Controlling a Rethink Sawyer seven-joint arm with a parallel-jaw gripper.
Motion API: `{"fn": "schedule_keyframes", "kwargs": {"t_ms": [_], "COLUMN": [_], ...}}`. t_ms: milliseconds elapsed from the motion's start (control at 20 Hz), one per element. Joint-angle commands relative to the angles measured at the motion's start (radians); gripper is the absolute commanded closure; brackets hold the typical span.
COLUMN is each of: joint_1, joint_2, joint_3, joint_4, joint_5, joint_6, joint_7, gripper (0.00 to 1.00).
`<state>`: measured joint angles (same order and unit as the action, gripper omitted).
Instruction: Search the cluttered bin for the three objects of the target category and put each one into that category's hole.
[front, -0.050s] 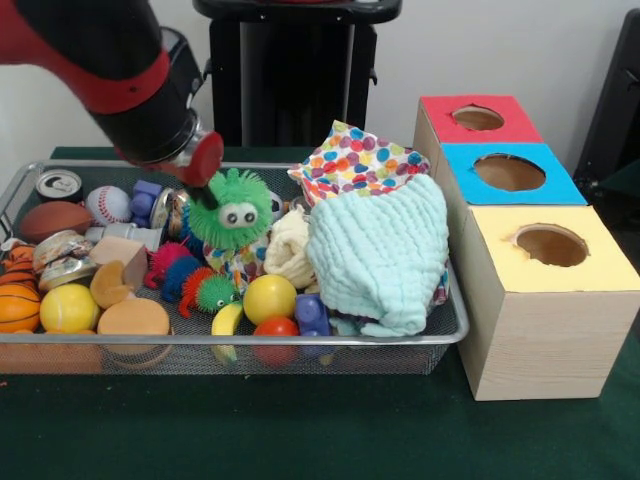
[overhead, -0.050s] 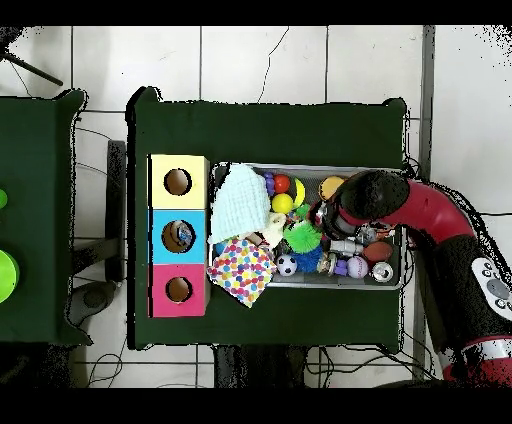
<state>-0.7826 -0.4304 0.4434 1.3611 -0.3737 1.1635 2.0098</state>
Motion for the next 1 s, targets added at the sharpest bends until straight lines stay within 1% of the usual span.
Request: {"fn": "schedule_keyframes", "kwargs": {"t_ms": [50,150,200,450,550,650,850,1000], "joint_1": [-0.005,-0.006,-0.010,-0.004,-0.006,-0.010,-0.020,-0.027], "joint_2": [0.105,0.108,0.100,0.109,0.100,0.067,-0.039,-0.087], "joint_3": [0.094,0.094,0.094,0.092,0.088,0.082,0.070,0.068], "joint_4": [-0.194,-0.199,-0.187,-0.263,-0.266,-0.242,-0.171,-0.140], "joint_5": [-0.081,-0.083,-0.083,-0.102,-0.105,-0.096,-0.075,-0.072], "joint_6": [0.123,0.129,0.129,0.232,0.257,0.292,0.343,0.365], "joint_7": [-0.418,-0.431,-0.439,-0.518,-0.529,-0.522,-0.490,-0.480], "gripper": [1.00,1.00,1.00,1.00,1.00,1.00,1.00,1.00]}}
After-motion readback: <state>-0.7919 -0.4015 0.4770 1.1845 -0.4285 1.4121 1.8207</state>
